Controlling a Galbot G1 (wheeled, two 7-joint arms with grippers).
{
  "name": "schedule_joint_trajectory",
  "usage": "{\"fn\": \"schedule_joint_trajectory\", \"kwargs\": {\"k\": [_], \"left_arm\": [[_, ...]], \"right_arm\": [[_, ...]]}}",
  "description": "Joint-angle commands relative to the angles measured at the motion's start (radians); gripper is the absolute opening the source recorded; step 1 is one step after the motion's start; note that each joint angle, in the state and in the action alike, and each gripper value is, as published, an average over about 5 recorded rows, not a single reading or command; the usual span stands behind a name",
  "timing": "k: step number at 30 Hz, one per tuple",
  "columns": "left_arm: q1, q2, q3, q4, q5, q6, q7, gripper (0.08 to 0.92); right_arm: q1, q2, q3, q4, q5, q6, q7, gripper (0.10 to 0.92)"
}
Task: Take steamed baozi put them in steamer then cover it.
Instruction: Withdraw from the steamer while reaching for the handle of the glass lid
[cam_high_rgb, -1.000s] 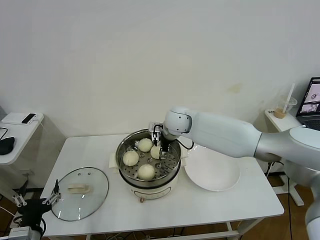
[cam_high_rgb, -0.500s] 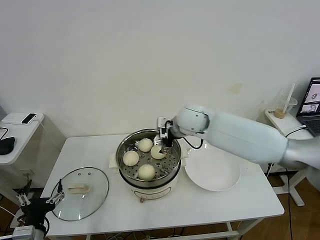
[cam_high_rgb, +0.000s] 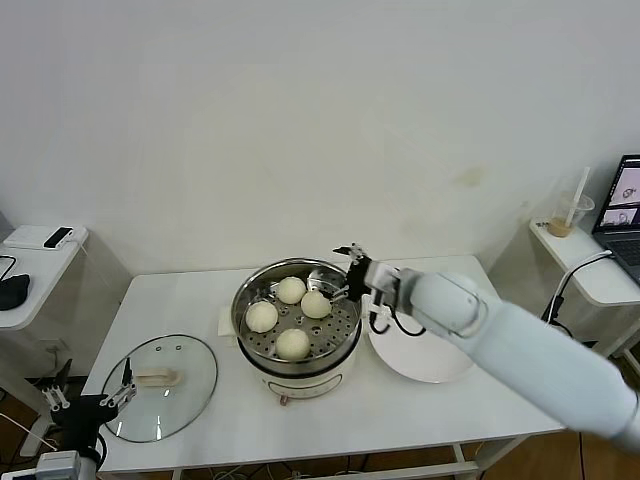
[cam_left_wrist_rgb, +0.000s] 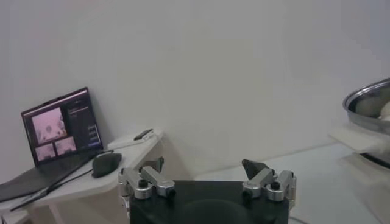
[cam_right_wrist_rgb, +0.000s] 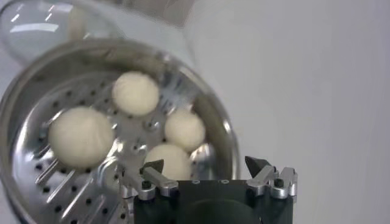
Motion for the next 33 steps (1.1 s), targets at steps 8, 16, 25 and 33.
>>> {"fn": "schedule_joint_trajectory", "kwargs": {"k": [8, 16, 25, 33], "left_arm": [[-0.054, 0.034, 0.023, 0.130, 0.305, -0.087, -0.005, 0.823], [-0.058, 0.128, 0.019, 0.223, 0.924, -0.159, 0.030, 0.823], [-0.026, 0.171, 0.033, 0.272, 1.291, -0.200, 0.036, 0.823], [-0.121, 0.238, 0.093, 0.369, 1.335, -0.188, 0.060, 0.823]], "right_arm": [[-1.024, 0.418, 1.120, 0.116, -0.153, 0.544, 0.046, 0.823], [-1.149, 0.541, 1.221, 0.132, -0.105, 0.537, 0.039, 0.823], [-1.194, 0.569, 1.269, 0.139, -0.081, 0.511, 0.046, 0.823], [-1.236, 0.601, 1.303, 0.143, -0.099, 0.516, 0.053, 0.823]]}}
